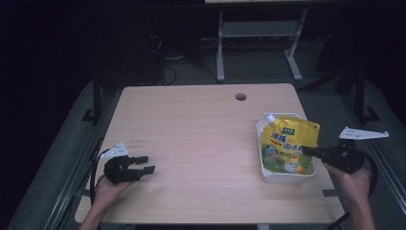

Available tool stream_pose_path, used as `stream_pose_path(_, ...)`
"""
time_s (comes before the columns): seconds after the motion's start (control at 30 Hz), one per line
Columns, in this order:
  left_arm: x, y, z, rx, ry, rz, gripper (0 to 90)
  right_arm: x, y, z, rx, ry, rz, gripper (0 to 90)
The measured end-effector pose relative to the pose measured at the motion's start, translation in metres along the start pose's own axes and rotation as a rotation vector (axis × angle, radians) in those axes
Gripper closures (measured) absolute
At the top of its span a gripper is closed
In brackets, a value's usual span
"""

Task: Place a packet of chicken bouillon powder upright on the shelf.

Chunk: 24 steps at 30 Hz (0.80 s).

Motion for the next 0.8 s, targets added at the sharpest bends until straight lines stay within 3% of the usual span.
stream_pose_path(0.43, 0.0, 0.001, -0.002, 0.011, 0.003, -0.003, 42.3, -0.009, 0.016, 0.002, -0.006, -0.003, -0.046, 87.6)
stream_pose_path(0.73, 0.001, 0.001, -0.002, 0.01, 0.012, 0.005, 41.7, -0.006, 0.008, 0.013, -0.02, 0.033, -0.051, 69.5)
stream_pose_path(0.8, 0.0, 0.001, -0.002, 0.01, 0.013, 0.003, 41.6, -0.005, 0.008, 0.017, -0.027, 0.037, -0.054, 69.1)
Point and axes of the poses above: each handheld gripper's, and its own axes: z roughly backward along the jaws, y roughly out of its underside, x roughly to its left, the point moved 1 cm from there along -z, roughly forward along the jaws, and after that the axes turned 9 degrees about y, right-handed, at the moved point
